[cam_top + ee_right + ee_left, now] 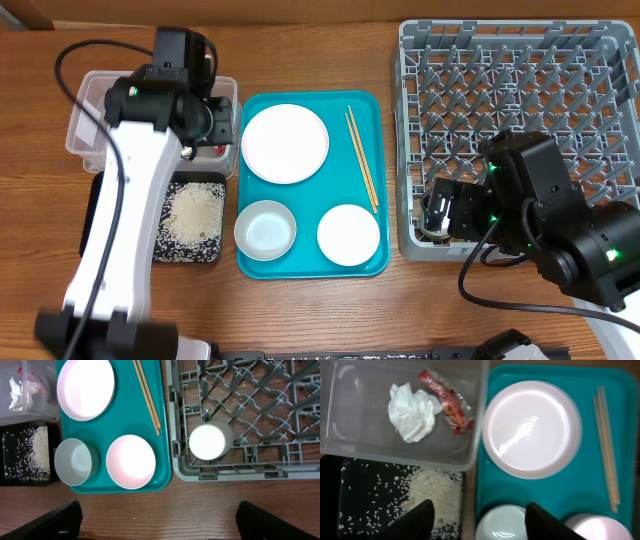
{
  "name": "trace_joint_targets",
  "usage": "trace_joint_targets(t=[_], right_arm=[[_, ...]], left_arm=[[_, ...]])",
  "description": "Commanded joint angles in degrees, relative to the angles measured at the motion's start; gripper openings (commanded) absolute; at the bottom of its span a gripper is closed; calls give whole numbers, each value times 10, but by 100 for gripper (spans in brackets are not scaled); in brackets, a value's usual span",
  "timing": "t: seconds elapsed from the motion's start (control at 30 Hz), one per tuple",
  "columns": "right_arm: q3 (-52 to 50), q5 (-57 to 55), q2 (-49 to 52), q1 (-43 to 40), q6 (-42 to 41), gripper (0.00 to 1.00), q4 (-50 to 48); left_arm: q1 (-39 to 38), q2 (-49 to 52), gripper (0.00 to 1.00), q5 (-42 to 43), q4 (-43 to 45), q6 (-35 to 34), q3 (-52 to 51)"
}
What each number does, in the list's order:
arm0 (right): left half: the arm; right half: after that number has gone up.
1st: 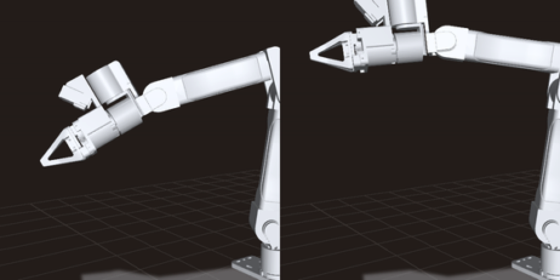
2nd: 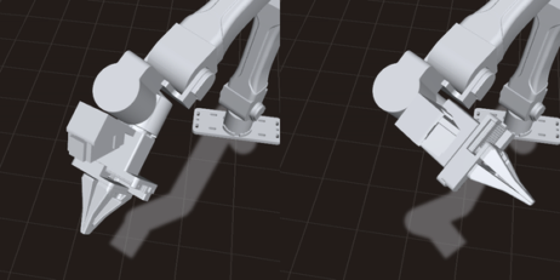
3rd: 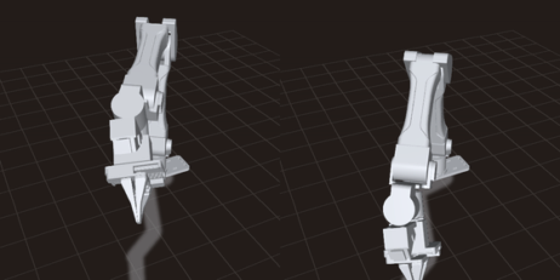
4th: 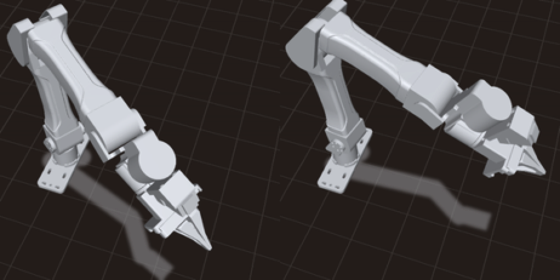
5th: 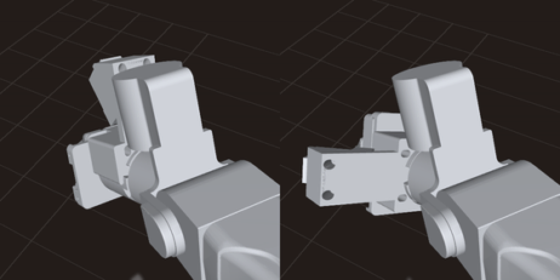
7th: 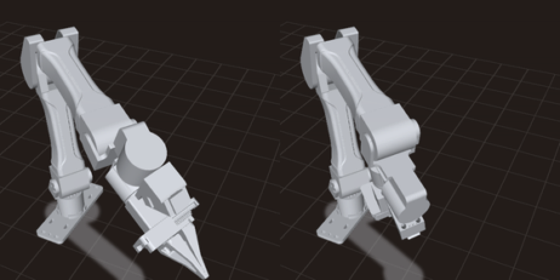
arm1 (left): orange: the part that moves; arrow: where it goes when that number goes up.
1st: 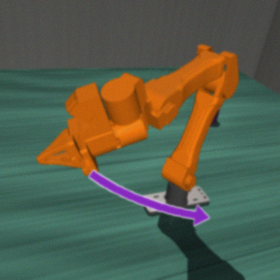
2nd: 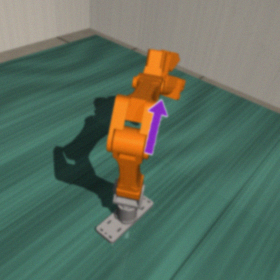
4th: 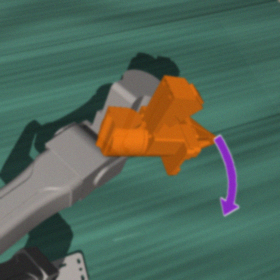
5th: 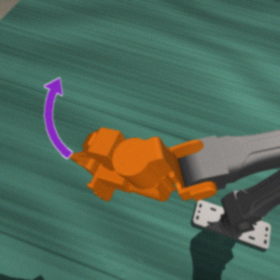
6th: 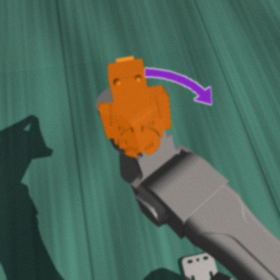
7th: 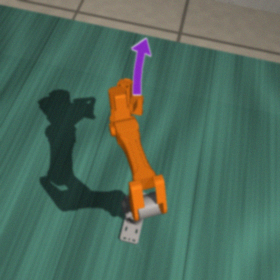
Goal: Sort waste into correct bins and load items into the dishwasher
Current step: 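Pick the crumpled tissue with the left gripper and drop it in the bin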
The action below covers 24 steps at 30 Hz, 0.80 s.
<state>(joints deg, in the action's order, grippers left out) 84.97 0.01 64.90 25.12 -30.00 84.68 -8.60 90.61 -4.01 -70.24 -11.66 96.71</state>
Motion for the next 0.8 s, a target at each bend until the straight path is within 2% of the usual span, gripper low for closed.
trace_joint_targets(t=[0.0, 0.03, 0.07, 0.13, 0.23, 0.33, 0.5, 0.57, 0.67, 0.77], right_arm=[[5, 1, -2, -1, 0, 100, -2], [5, 1, -2, -1, 0, 100, -2], [5, 1, -2, -1, 0, 100, -2], [5, 1, -2, -1, 0, 100, -2], [5, 1, -2, -1, 0, 100, -2], [5, 1, -2, -1, 0, 100, -2], [5, 1, -2, -1, 0, 100, -2], [5, 1, -2, -1, 0, 100, -2], [5, 1, -2, -1, 0, 100, -2], [5, 1, -2, -1, 0, 100, -2]], left_arm=[[-55, -102, 68, -15, -30, -3, 20], [-84, -144, 75, -59, -49, -28, 20], [-100, -168, 100, -85, -63, -40, 20], [-126, -206, 100, -104, -84, -42, 20], [-153, -254, 100, -56, -105, -42, 20], [-158, -295, 100, -45, -110, -42, 20], [-158, -317, 100, -45, -113, -42, 20], [-157, -317, 100, -79, -126, -23, 16], [-141, -337, 100, -101, -87, -11, -20], [-110, -383, 100, -66, 13, 39, -105]])
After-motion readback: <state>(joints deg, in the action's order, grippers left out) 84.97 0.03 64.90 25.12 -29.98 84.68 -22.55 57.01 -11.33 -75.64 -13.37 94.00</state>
